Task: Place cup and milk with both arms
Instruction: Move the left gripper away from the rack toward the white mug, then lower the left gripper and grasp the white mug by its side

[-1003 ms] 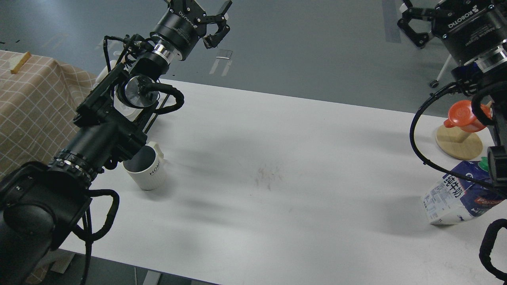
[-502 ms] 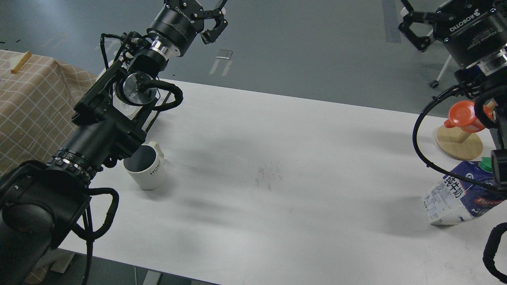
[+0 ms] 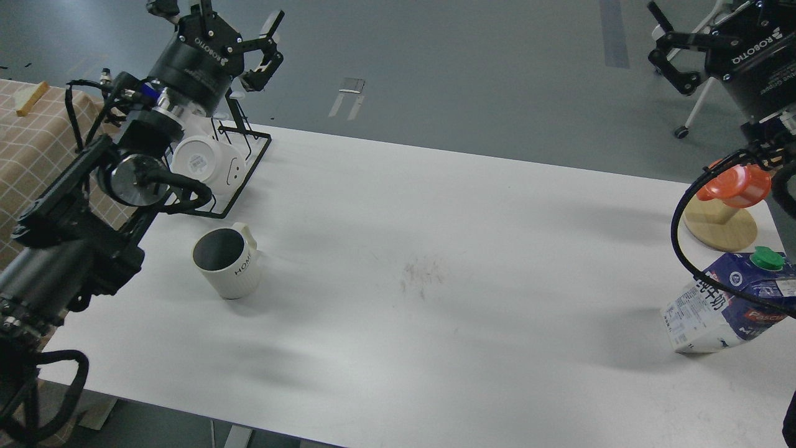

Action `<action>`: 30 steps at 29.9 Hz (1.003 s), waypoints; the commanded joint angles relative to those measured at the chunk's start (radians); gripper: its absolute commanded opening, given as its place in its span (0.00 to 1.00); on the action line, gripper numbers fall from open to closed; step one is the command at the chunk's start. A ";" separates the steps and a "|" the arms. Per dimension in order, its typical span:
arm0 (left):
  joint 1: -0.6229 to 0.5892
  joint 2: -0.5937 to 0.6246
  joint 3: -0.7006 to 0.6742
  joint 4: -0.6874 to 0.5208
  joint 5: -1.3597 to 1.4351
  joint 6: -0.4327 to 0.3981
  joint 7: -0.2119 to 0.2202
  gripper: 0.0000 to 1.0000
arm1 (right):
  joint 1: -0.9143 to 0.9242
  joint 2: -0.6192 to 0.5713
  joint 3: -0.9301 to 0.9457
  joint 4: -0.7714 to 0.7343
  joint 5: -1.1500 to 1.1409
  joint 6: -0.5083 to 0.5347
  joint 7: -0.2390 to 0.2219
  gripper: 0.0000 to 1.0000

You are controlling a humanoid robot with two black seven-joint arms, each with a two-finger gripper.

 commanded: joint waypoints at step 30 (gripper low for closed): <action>0.188 0.556 0.363 -0.422 1.609 -0.069 -0.024 0.81 | -0.102 0.074 0.100 0.030 0.011 0.000 0.000 1.00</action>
